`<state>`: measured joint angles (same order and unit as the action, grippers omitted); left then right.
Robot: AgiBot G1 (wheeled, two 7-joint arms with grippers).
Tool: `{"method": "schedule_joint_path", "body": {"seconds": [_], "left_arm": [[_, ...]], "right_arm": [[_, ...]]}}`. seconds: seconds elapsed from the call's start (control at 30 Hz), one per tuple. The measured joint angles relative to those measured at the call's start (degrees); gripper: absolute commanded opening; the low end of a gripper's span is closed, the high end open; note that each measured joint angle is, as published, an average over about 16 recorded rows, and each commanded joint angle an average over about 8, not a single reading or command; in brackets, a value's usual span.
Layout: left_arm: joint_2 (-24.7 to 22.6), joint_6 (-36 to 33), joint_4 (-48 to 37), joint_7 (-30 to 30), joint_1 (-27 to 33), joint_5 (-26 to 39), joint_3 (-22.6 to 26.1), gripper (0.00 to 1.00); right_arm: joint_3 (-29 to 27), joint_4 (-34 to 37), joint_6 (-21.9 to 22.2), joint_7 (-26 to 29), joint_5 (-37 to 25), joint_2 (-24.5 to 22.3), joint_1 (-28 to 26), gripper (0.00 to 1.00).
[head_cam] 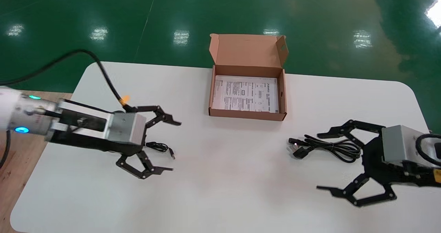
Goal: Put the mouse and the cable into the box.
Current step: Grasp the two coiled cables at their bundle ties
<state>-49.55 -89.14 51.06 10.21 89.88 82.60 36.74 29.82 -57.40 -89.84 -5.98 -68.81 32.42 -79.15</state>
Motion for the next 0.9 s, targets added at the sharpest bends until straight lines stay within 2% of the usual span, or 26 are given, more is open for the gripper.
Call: {"method": "schedule_joint_path", "body": {"seconds": [0.17,0.37,0.63,0.9], "left_arm": [[-4.9,1.5,-11.2,8.5,5.4,9.1,4.9,1.00],[-9.9,4.7,-23.8,16.8,10.1,15.4,8.2,1.00],[-14.7,9.8,-36.2,24.3,13.5,18.3,9.6,1.00],[-17.1,13.4,-43.7,28.3,14.8,18.7,9.6,1.00]], "right_arm": [[3.7,9.8,1.2,-6.9,-7.4,2.7,-4.3,1.00],[6.7,21.3,3.1,-14.4,-14.2,7.3,-8.9,1.00],[9.0,34.8,6.8,-23.0,-19.5,13.2,-13.9,1.00],[10.0,44.9,10.7,-29.4,-21.8,17.5,-16.8,1.00]]}}
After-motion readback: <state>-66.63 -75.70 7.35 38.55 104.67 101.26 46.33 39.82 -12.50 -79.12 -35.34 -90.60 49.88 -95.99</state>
